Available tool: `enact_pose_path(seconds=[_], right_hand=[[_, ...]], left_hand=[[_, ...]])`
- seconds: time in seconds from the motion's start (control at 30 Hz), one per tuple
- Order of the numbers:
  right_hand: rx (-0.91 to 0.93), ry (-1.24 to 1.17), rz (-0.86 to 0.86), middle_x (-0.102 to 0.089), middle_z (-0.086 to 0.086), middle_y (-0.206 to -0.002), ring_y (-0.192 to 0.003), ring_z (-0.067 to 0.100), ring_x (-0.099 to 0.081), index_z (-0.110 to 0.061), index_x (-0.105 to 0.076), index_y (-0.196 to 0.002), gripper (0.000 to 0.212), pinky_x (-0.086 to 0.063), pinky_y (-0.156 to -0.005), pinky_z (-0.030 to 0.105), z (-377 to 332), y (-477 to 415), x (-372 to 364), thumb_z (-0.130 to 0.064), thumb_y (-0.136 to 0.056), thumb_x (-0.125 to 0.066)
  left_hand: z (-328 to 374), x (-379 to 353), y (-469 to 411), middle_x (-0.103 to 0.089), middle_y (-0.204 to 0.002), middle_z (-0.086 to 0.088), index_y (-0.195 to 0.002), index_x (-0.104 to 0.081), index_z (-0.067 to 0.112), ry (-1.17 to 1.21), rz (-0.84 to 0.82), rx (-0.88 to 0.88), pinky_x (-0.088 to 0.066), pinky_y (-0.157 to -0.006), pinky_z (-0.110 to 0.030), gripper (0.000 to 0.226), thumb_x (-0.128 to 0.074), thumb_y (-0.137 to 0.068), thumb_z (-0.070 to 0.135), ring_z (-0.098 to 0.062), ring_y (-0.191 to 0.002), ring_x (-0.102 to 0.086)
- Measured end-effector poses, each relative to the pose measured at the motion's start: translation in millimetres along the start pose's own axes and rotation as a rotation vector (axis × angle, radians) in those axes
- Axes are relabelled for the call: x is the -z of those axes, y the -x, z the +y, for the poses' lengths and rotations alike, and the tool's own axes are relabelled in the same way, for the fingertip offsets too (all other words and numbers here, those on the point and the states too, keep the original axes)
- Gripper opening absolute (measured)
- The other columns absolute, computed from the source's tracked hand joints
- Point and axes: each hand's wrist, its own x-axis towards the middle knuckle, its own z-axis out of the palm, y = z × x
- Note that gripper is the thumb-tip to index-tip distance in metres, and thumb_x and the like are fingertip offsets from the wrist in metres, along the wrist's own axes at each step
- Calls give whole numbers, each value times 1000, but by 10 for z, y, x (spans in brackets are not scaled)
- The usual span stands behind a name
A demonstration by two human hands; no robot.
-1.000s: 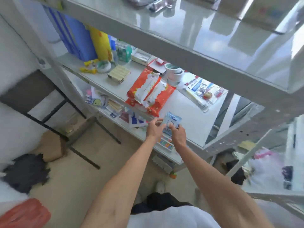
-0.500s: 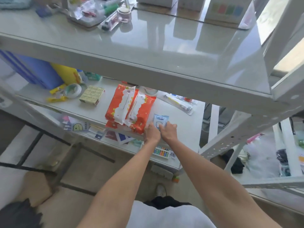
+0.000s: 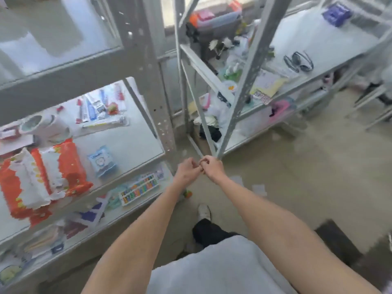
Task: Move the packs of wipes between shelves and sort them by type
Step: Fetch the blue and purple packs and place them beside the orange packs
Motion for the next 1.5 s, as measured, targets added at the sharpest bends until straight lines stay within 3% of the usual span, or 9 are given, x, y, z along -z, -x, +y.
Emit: enact_pose_path(seconds=[0.2,0.33,0.5,0.63,0.73,0.9,1.17,1.37,1.5], right_hand=[[-317,-180,450,-76,19,-109,-106,38,-69,-12,-75,-105,24,-53,-84,36,1341,176,1523,-19,-97,-54],[-426,-254,575,-74,19,-114,-110,38,-66,-14,-75,-106,28,-53,-88,38,2159,220,2339,-16,-97,-49],[-542,-346,686,-75,18,-115,-111,38,-67,-14,-76,-106,30,-55,-90,38,2964,153,3328,-16,-95,-49],[-570,-358,704,-75,18,-118,-115,38,-66,-15,-77,-109,30,-55,-93,39,3384,70,4057,-14,-96,-49],[-567,-367,708,-75,18,-117,-115,38,-66,-16,-76,-110,29,-55,-96,41,3578,-117,4573,-16,-96,-50],[-542,-324,677,-73,19,-122,-119,37,-65,-14,-75,-116,31,-53,-97,38,3796,-670,5417,-16,-96,-52],[-490,-251,639,-71,21,-125,-122,37,-63,-14,-73,-124,36,-53,-101,37,4174,-1917,6911,-17,-96,-51],[-405,-190,576,-74,19,-122,-118,38,-65,-13,-75,-118,32,-51,-97,37,4118,-2804,7909,-14,-95,-53],[-332,-157,504,-73,19,-123,-120,38,-64,-13,-74,-118,32,-49,-99,37,3958,-3413,8380,-13,-94,-53]], left_hand=[[1588,-1147,-188,-71,-88,-13,-97,-72,3,-194,-296,-294,-51,-71,-34,25,-62,-83,21,-27,-85,-66],[2485,-2069,-273,-62,-76,-8,-84,-67,7,-360,-451,-407,-41,-54,-28,18,-59,-83,23,-26,-71,-58],[3455,-3107,-505,-62,-88,-11,-90,-63,15,-471,-547,-462,-44,-70,-29,6,-58,-90,19,-25,-84,-58],[4157,-3647,-619,-62,-85,-11,-88,-67,15,-484,-565,-465,-44,-68,-30,22,-55,-77,29,-25,-81,-58],[4614,-3948,-801,-66,-91,-15,-90,-69,10,-500,-542,-468,-53,-78,-35,15,-58,-85,20,-29,-87,-61],[5303,-4370,-1347,-60,-86,-11,-87,-63,16,-460,-496,-461,-42,-71,-28,4,-59,-88,16,-26,-82,-54],[6412,-5110,-2556,-61,-92,-11,-98,-69,7,-314,-438,-362,-40,-74,-27,17,-58,-89,16,-24,-87,-54],[7253,-5350,-3247,-74,-99,-14,-100,-75,5,-213,-386,-257,-47,-71,-25,28,-65,-86,27,-30,-97,-70],[7729,-5352,-3698,-72,-105,-12,-109,-73,4,-148,-302,-257,-43,-72,-24,25,-61,-90,14,-28,-99,-67]])
